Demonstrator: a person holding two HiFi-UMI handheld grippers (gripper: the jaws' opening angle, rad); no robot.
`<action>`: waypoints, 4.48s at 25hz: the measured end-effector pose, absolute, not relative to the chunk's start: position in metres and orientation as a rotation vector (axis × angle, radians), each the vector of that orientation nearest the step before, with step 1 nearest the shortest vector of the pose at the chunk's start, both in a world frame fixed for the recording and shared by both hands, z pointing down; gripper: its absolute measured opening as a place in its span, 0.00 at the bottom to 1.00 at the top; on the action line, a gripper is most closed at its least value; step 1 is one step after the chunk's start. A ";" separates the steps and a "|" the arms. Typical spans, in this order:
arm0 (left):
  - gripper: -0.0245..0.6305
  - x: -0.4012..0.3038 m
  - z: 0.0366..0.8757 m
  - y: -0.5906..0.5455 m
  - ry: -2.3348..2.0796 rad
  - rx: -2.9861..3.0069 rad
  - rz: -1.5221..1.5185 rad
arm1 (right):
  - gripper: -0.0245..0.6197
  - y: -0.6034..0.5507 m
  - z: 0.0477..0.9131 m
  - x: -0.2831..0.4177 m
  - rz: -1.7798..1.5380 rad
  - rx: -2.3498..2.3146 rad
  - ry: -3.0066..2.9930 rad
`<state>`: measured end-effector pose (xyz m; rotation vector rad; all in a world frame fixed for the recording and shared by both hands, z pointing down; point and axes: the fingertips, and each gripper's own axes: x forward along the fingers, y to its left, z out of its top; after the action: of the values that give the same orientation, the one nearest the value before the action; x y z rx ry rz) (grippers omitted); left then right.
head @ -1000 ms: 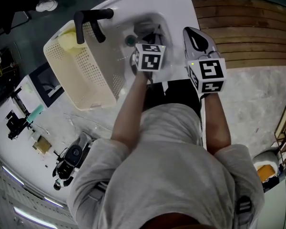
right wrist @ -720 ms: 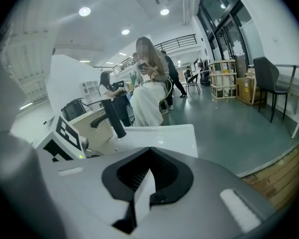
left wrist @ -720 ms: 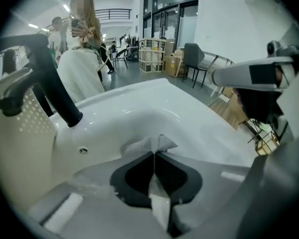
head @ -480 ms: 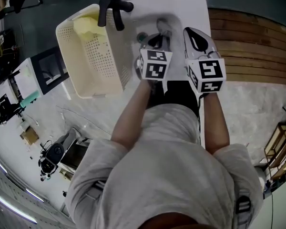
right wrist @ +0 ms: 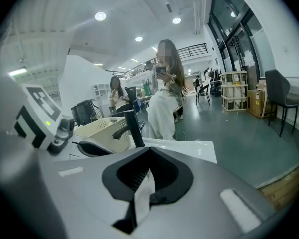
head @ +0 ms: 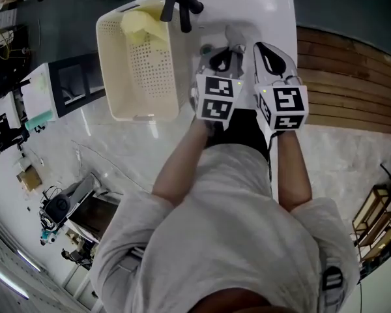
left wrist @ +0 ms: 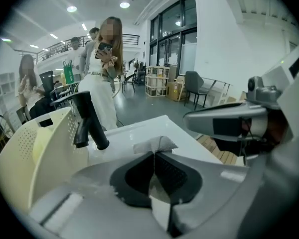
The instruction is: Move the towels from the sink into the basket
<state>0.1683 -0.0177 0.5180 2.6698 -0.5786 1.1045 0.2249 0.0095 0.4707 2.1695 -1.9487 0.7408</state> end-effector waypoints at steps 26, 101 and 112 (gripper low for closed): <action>0.08 0.119 0.422 -0.044 -0.826 2.702 0.783 | 0.05 -0.039 0.399 0.161 0.512 1.991 -2.133; 0.22 -0.081 0.492 -0.190 -1.158 2.238 0.795 | 0.05 -0.188 0.419 -0.023 0.501 1.562 -2.299; 0.27 -0.091 0.444 -0.167 -1.206 2.316 0.688 | 0.05 -0.167 0.396 -0.022 0.450 1.589 -2.331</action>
<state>-0.0908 -0.1668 0.4439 2.3163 -1.2063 0.6877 -0.0225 -0.1674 0.3963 1.5891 -2.3306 0.4499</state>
